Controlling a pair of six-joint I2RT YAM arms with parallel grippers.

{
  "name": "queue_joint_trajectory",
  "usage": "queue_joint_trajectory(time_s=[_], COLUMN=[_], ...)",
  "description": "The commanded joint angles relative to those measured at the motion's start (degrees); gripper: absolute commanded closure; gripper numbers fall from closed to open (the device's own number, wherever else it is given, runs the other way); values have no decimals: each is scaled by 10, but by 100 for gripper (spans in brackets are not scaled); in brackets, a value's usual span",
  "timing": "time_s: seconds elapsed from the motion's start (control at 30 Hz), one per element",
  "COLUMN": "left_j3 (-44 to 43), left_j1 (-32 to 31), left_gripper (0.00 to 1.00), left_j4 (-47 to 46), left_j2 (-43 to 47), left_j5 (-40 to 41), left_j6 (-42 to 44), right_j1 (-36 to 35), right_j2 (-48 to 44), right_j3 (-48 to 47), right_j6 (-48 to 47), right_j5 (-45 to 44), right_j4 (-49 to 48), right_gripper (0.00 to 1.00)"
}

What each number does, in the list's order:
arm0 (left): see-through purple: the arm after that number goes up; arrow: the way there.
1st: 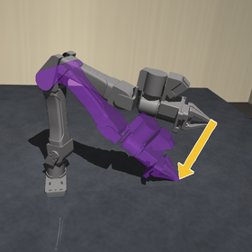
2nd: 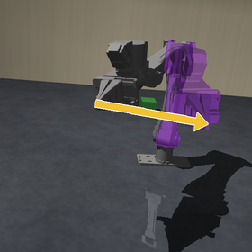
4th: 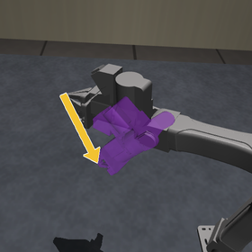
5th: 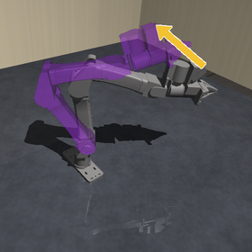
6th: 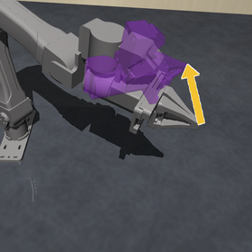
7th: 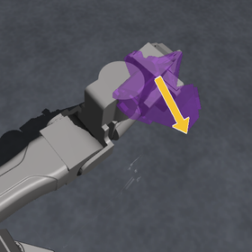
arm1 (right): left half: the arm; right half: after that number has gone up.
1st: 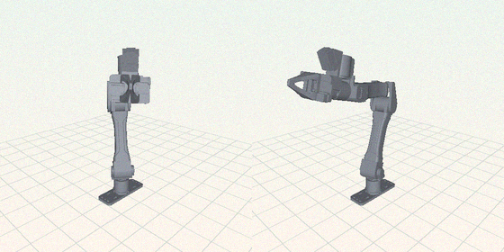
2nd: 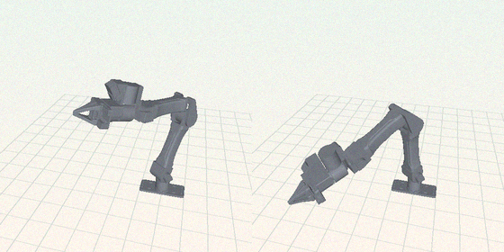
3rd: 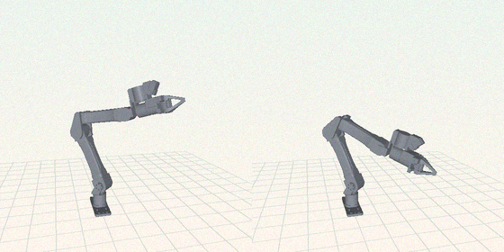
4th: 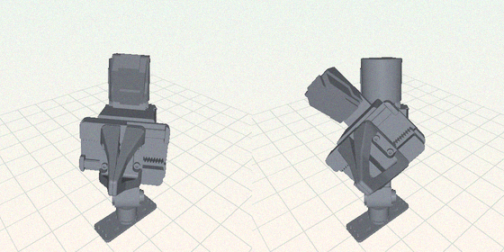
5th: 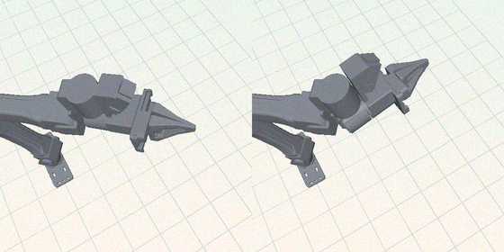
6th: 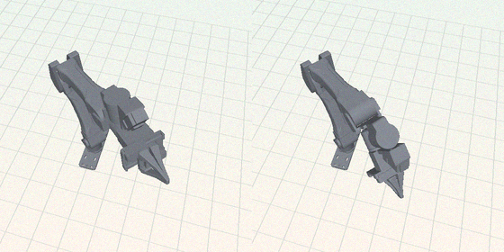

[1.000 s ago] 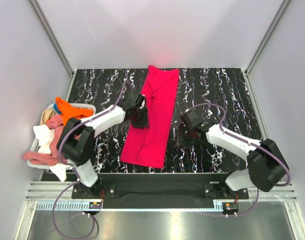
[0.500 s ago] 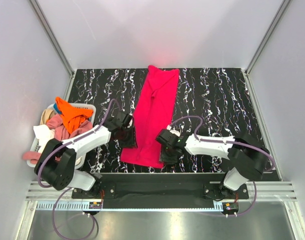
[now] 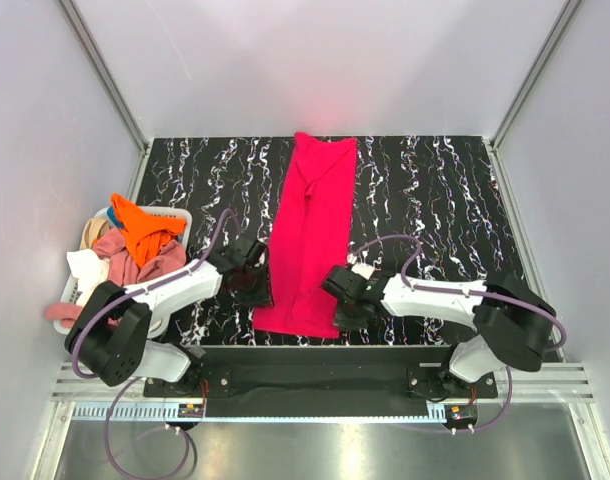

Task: Fold and stack the t-shirts
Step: Fold the tshirt

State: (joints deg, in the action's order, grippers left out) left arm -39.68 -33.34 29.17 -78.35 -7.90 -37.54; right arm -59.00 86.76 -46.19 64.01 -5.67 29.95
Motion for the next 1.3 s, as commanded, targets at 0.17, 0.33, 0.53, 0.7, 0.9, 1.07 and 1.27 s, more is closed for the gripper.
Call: queue_joint_trajectory(time_s=[0.17, 0.33, 0.53, 0.7, 0.9, 1.07, 1.27], left_j3=[14, 44, 78, 92, 123, 133, 147], left_j1=[-24, -26, -38, -52, -75, -88, -92], left_gripper=[59, 56, 54, 53, 53, 57, 75], left_j4=[-18, -14, -17, -31, -52, -59, -66], left_j2=[69, 92, 117, 121, 119, 107, 97], left_j5=[-15, -36, -49, -62, -50, -36, -14], left_j6=[-25, -32, -46, -61, -89, -96, -108], right_j1=[-6, -6, -6, -6, -7, -6, -6], right_j2=[-91, -127, -148, -138, -135, -135, -166], right_j3=[46, 68, 65, 72, 98, 120, 139], right_j6=[9, 19, 28, 32, 45, 48, 51], right_j5=[-60, -59, -45, -36, -18, -13, -19], right_j4=[86, 98, 95, 78, 39, 30, 34], right_gripper=[96, 83, 64, 63, 64, 79, 99])
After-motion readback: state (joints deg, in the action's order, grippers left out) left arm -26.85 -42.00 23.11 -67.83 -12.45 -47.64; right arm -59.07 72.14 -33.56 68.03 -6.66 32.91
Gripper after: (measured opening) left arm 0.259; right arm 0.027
